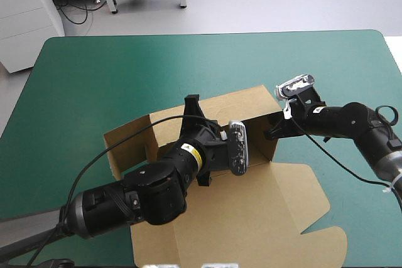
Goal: Fold the box
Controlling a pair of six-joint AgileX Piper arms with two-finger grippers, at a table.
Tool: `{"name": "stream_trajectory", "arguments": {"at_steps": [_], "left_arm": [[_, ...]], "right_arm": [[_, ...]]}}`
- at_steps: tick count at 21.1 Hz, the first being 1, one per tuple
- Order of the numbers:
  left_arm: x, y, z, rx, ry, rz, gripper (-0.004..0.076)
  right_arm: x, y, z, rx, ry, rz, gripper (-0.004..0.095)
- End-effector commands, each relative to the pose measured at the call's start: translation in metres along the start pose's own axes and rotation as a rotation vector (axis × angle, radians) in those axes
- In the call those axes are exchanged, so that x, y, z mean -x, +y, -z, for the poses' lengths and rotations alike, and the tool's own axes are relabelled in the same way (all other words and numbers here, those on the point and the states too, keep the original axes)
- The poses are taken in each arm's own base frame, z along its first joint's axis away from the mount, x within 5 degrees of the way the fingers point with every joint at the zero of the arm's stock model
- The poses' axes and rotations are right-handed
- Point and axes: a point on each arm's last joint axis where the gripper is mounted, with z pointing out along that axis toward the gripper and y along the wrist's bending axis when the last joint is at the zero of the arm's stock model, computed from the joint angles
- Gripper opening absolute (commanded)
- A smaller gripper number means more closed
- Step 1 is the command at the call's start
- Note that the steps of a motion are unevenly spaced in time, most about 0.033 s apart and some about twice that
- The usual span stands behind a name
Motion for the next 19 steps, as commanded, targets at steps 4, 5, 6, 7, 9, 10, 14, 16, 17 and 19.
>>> {"name": "stream_trajectory", "arguments": {"at_steps": [4,5,6,7,9,10,14,16,17,19], "left_arm": [[-0.034,0.066,0.002,0.012,0.021,0.24,-0.0008],[-0.042,0.074,-0.001,0.008,0.035,0.286,-0.0008],[-0.05,0.082,-0.003,0.015,0.052,0.328,-0.0008],[-0.067,0.097,-0.005,0.021,0.08,0.423,-0.0008],[-0.091,0.112,-0.002,0.027,0.106,0.549,-0.0008],[-0.107,0.12,0.004,0.031,0.114,0.633,-0.0008],[-0.146,0.14,0.035,0.105,0.093,0.84,-0.0008],[-0.161,0.144,0.056,0.137,0.077,0.935,-0.0008],[-0.167,0.144,0.065,0.14,0.081,0.978,-0.0008],[-0.172,0.142,0.073,0.137,0.091,1.017,-0.0008]], "right_arm": [[0.012,0.002,0.013,-0.017,-0.07,0.002,-0.0022],[0.012,0.002,0.013,-0.017,-0.07,0.002,-0.0022],[0.012,0.002,0.013,-0.017,-0.07,0.002,-0.0022],[0.012,0.002,0.013,-0.017,-0.07,0.002,-0.0022],[0.012,0.002,0.013,-0.017,-0.07,0.002,-0.0022],[0.012,0.002,0.013,-0.02,-0.067,0.007,-0.0021],[0.011,0.001,0.012,-0.025,-0.052,0.014,-0.0022],[0.011,0.002,0.013,-0.026,-0.049,0.015,-0.0021],[0.011,0.001,0.014,-0.038,-0.038,0.006,-0.0021],[0.013,-0.002,0.018,-0.066,-0.013,0.005,-0.0021]]}}
